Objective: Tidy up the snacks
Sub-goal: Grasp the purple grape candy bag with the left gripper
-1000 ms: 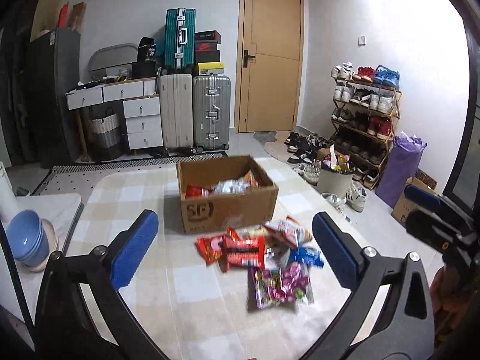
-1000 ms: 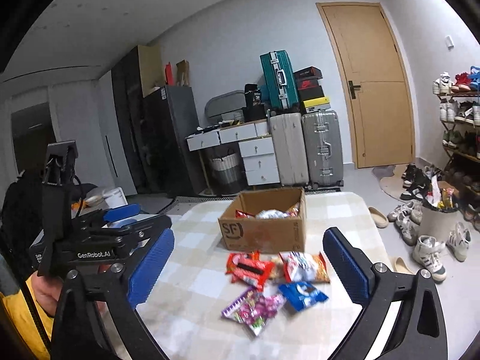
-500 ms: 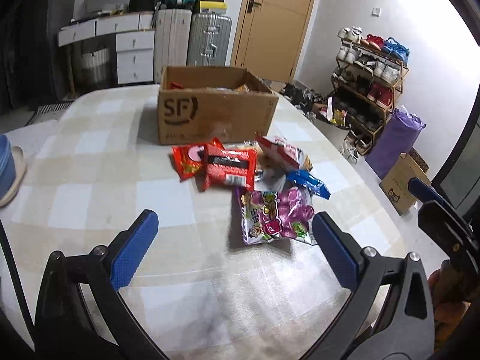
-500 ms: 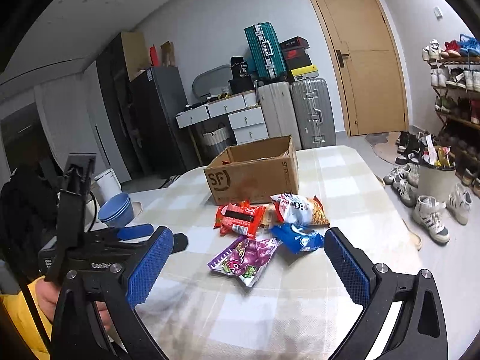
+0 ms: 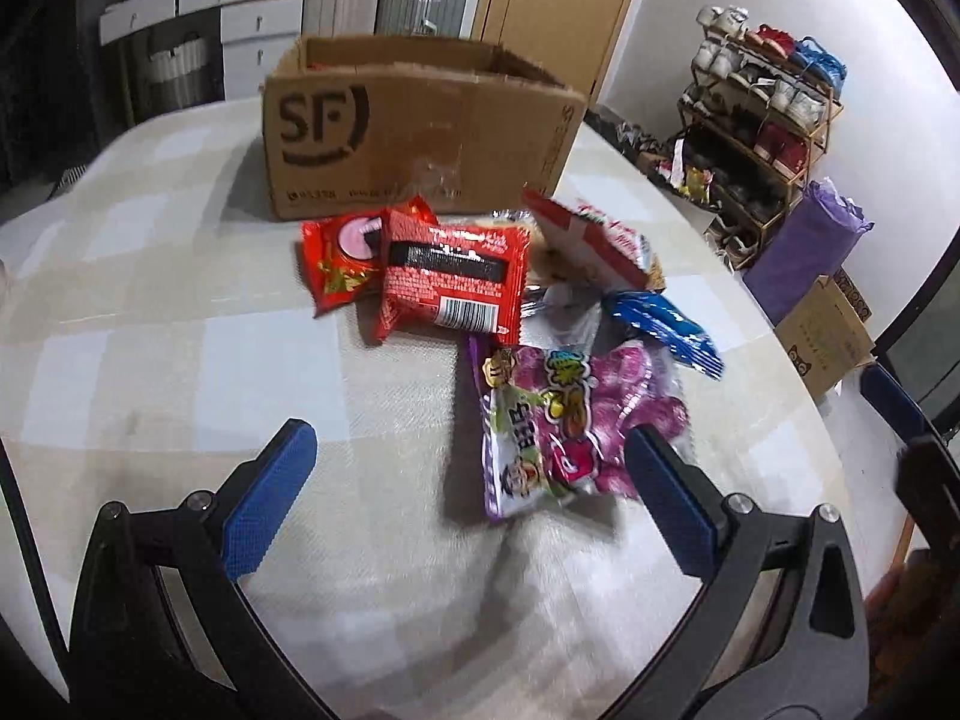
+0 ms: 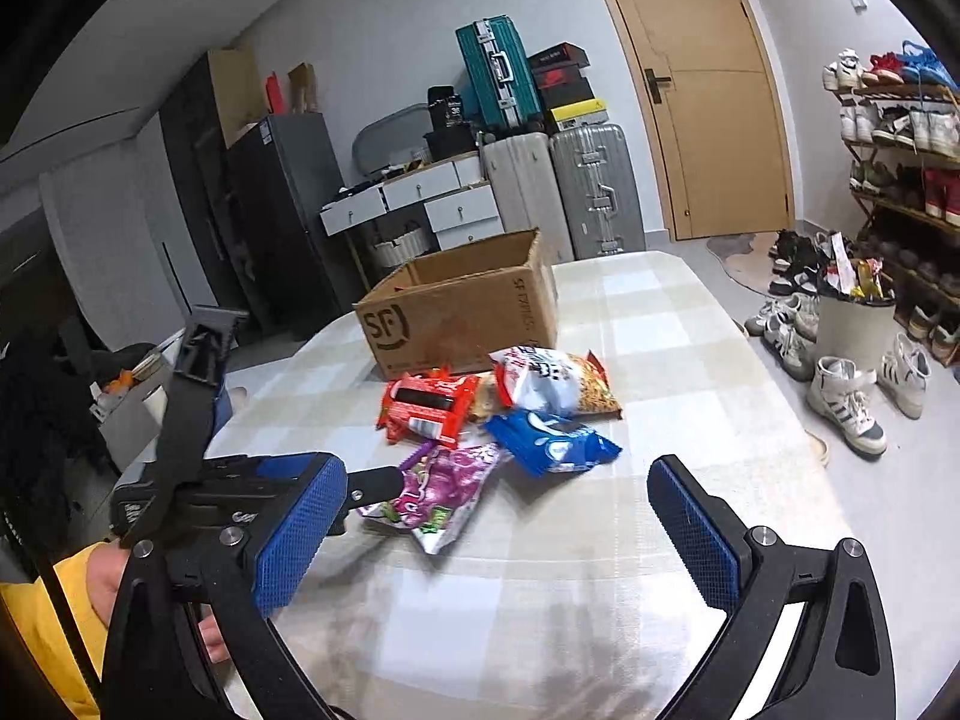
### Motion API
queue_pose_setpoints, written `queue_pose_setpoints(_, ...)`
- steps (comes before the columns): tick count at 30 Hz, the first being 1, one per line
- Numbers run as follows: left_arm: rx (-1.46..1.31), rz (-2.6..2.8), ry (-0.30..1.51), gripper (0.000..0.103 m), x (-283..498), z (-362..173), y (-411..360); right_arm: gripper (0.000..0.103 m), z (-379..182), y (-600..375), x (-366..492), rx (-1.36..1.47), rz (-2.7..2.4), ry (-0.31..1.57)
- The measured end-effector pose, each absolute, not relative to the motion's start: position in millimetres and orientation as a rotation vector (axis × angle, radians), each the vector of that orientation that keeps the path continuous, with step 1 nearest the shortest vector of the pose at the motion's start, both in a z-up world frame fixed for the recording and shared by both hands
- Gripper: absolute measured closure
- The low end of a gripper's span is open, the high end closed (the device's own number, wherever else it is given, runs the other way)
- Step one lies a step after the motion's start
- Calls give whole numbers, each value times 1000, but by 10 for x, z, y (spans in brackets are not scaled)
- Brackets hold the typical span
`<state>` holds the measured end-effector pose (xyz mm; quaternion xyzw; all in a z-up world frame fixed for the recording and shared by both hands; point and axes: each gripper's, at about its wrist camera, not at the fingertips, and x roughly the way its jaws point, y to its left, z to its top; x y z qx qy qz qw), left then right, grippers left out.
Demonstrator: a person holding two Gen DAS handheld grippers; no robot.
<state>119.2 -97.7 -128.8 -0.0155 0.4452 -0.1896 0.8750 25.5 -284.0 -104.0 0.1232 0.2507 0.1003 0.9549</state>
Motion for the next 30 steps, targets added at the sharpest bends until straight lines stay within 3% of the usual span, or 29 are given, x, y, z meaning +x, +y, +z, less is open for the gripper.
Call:
queue_pose_setpoints(6,-33,-421,1004,1,1497,-1580,-1157,1,-1135,-2929,329,268,196,530)
queue_pose_setpoints(14,28,-435,971,4,1571,-1693,-1450,1,-1242,-2930,400,293,207,557)
queue_pose_setpoints(16,48,-447,957,13,1573,-1701,-1528,1,-1256,-2924,401,293,208,559)
queue_pose_setpoints(20,25,-502,961,62,1586,-1669,-1626,1,-1269,-2916,394,298,211,562)
queue_pose_setpoints(26,-28,-545,968,77,1591,-1608,-1640,1,-1294,-2914,388,300,219,568)
queue_pose_setpoints(30,-42,-554,960,81,1611,-1581,-1647,1,-1296,-2896,401,300,220,579)
